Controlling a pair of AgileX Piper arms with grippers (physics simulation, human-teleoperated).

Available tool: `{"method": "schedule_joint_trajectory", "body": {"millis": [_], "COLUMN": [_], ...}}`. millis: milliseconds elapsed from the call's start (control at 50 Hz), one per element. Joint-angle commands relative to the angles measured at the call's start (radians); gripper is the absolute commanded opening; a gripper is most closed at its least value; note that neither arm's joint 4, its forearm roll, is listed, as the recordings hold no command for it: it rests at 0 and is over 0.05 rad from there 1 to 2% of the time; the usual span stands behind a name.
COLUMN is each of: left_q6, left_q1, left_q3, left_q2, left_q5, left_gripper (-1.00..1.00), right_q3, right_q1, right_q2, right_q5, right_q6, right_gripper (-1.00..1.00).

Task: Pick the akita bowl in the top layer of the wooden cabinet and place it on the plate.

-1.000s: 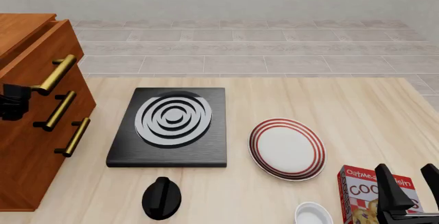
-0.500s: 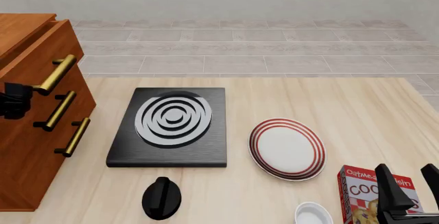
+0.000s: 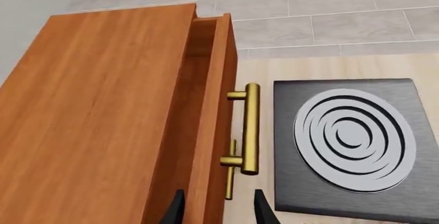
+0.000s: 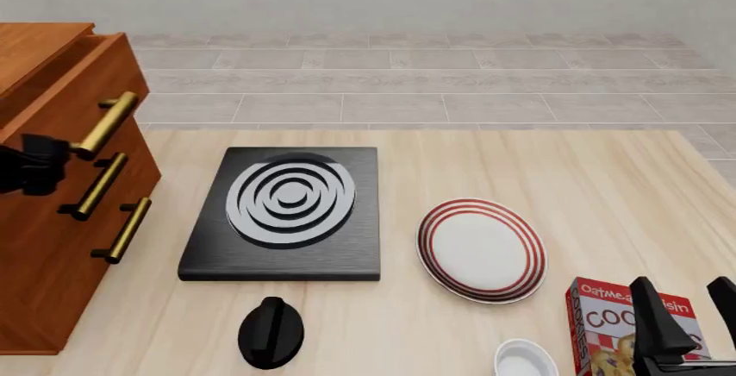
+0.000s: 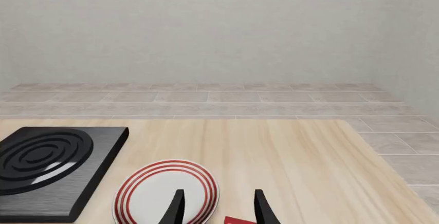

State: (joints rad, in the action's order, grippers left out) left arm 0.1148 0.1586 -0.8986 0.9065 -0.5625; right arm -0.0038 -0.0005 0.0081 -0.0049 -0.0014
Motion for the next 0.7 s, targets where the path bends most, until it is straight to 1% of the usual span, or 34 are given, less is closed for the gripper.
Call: {"method": "schedule_joint_trajectory", "body": {"millis": [20,320,700], "left_q6": [0.012,0.001,-0.031], "left_q1": [-0.063,-0.105,-0.184], "left_q3": [0.023,0.01,0.006], "left_q2": [0.047,0.061,0.08], "left_q5": [-0.015,-0.009,-0.001], "left_gripper": [1.0,1.0,1.0], "right_q3": [0.0,-0.001,-0.001], "right_q1": [0.0,0.002,0.002], "right_q2": [-0.007,-0.007,-0.002], "right_q5": [0.006,0.005,-0.002], "right_q6": [0.0,-0.001,-0.001], "right_gripper": [1.0,1.0,1.0]}}
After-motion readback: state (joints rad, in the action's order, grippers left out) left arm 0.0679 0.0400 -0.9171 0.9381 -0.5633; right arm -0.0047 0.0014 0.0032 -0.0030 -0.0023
